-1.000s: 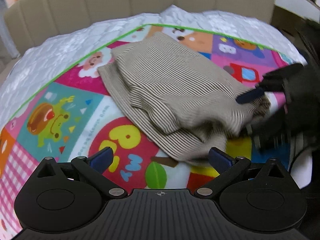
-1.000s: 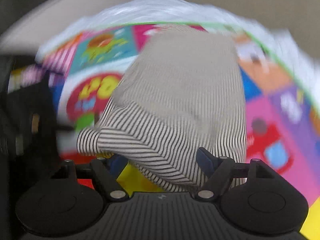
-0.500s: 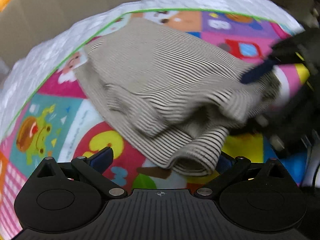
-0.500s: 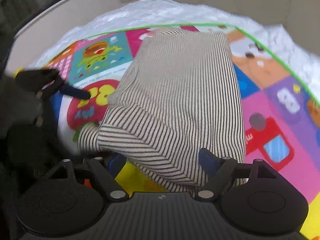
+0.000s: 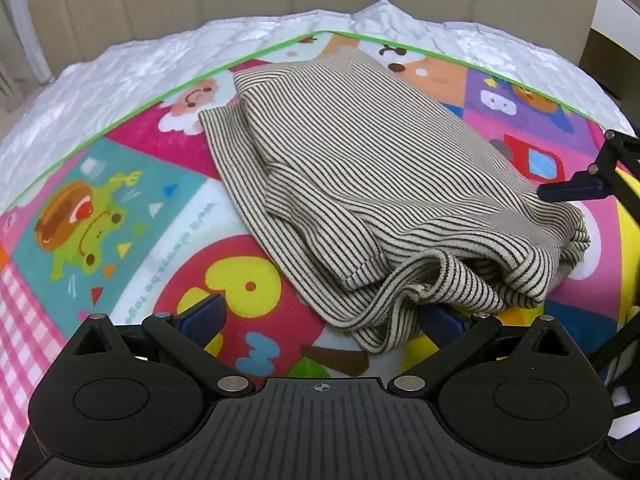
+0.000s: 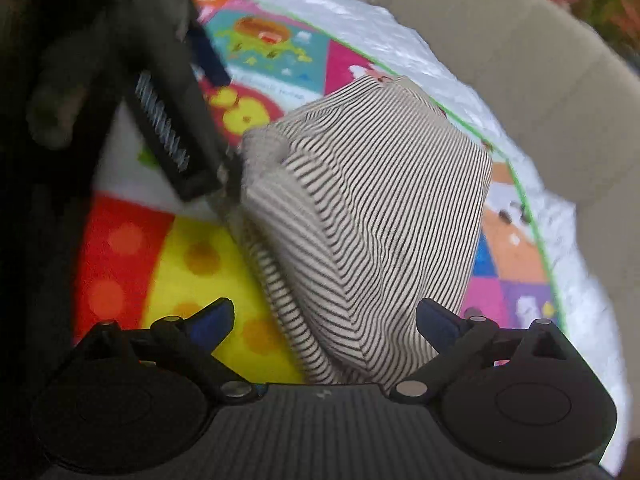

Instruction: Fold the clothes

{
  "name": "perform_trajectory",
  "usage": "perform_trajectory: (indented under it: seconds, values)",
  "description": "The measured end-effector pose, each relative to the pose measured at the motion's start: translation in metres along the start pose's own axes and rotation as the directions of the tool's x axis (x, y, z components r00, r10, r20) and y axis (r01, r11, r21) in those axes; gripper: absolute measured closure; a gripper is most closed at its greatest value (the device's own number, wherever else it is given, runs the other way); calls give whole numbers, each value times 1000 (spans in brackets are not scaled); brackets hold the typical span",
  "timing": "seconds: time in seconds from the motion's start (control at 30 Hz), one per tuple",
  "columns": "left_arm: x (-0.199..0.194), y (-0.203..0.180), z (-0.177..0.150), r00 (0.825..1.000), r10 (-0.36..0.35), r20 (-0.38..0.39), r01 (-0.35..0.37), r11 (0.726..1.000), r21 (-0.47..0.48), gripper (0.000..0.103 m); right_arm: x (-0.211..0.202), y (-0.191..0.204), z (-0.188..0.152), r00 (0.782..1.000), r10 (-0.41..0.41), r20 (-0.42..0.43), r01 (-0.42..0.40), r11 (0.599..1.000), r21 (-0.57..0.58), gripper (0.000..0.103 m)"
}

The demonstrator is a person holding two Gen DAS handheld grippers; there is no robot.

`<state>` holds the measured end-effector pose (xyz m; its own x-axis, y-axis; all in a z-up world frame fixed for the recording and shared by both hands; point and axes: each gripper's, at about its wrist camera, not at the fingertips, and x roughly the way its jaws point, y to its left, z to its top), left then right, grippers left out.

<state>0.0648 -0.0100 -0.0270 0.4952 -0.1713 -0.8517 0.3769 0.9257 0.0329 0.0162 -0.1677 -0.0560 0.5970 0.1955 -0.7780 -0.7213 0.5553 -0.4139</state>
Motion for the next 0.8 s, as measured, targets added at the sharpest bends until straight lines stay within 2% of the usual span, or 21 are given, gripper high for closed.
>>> perform_trajectory:
  seconds: [0.07,0.13,0.23,0.3,0.37,0.4,0.47,0.53,0.6,0.73,0.8]
  values:
    - [0,2,-1,1000,-3,2,3,1000,-10,0,6,10,-2,999,-48,12,49,996,-74,5]
    - [0,5,-1,1000,-7,5,8,1000,-27,0,7,12,0,996,-85,40,88,992,-92,5]
    - [1,11,0,1000,-19,4,19,998,-64,0,10,12,3,985,-157,76,166,978,-125,13]
    - [2,15,0,1000,-29,2,29,996,-90,0,12,13,4,984,-151,90,163,976,-147,26]
    - [0,18,0,999,-35,5,36,993,-112,0,12,17,5,992,-106,75,118,977,-175,63]
    - [-6,23,1,998,-56,24,58,989,-133,0,10,20,4,992,-99,72,111,974,-198,64]
    - [-17,33,2,993,-96,63,106,979,-175,0,4,26,2,992,-105,76,121,960,-253,74]
    - [-33,51,3,976,-171,134,200,947,-250,0,-2,23,1,995,-83,59,96,961,-260,77]
    - [-39,66,9,970,-168,175,214,932,-292,0,-9,22,2,997,-57,42,67,960,-271,78]
    - [-10,69,39,991,-58,118,85,966,-245,0,-30,30,2,999,-2,37,15,933,-361,80]
    - [14,64,49,995,-36,95,56,973,-223,0,-43,32,4,999,13,29,0,914,-406,80]
